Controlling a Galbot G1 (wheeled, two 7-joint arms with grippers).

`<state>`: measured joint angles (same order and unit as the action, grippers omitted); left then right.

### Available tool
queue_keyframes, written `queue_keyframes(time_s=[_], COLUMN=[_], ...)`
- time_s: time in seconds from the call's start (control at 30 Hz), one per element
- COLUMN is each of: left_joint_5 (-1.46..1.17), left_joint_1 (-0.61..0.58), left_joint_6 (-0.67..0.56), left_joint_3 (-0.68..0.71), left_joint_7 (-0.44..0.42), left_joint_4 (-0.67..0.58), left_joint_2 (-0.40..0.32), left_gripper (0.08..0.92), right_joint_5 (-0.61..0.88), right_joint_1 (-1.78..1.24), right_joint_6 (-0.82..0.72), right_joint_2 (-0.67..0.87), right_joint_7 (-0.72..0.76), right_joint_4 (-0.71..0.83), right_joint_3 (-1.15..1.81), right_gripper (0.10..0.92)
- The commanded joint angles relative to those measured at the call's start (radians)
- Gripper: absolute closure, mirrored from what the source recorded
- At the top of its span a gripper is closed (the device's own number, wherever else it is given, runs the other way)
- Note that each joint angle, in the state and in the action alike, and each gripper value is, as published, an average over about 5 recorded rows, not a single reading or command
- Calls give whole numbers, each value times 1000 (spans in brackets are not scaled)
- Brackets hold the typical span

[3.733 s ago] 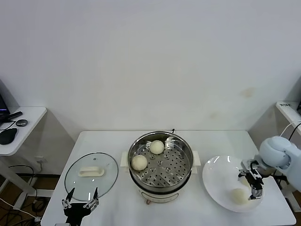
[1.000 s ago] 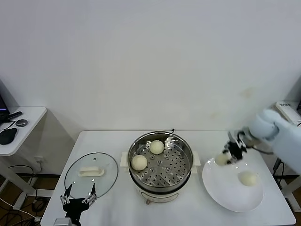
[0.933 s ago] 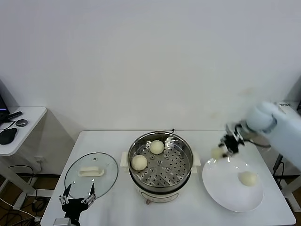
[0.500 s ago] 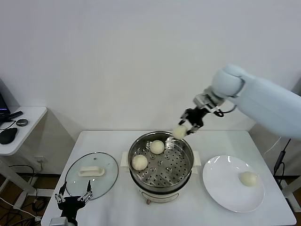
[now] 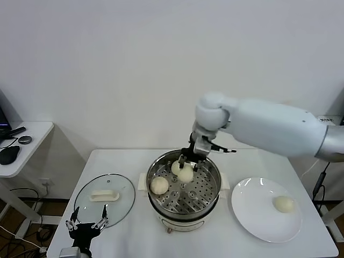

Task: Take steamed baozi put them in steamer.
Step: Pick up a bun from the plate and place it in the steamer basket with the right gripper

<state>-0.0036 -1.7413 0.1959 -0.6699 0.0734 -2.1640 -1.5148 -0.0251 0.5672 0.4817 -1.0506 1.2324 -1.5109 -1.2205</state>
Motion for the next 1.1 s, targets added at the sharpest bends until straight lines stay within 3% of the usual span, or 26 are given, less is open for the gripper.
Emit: queue_keyframes(time_s=[0.03,0.67,1.1], left_joint_5=[-2,-13,-13], left_joint_1=[5,30,35], left_joint_6=[-1,-2,-4], left_joint_3=[-1,-4,-4], left_joint_7=[1,-1,-2], left_joint_4=[7,32,42], left_joint_2=[1,16,22], left_gripper=[177,177,177], right_joint_5=[-147,-17,167], right_joint_1=[-27,-53,24], right_joint_6=[122,4,-84], right_joint_2=[-97,-132,-24], right_joint_7=[-27,-22,19], right_joint_4=[-22,-56,-88], right_joint_3=[-72,-130,-85], right_gripper=[584,557,229])
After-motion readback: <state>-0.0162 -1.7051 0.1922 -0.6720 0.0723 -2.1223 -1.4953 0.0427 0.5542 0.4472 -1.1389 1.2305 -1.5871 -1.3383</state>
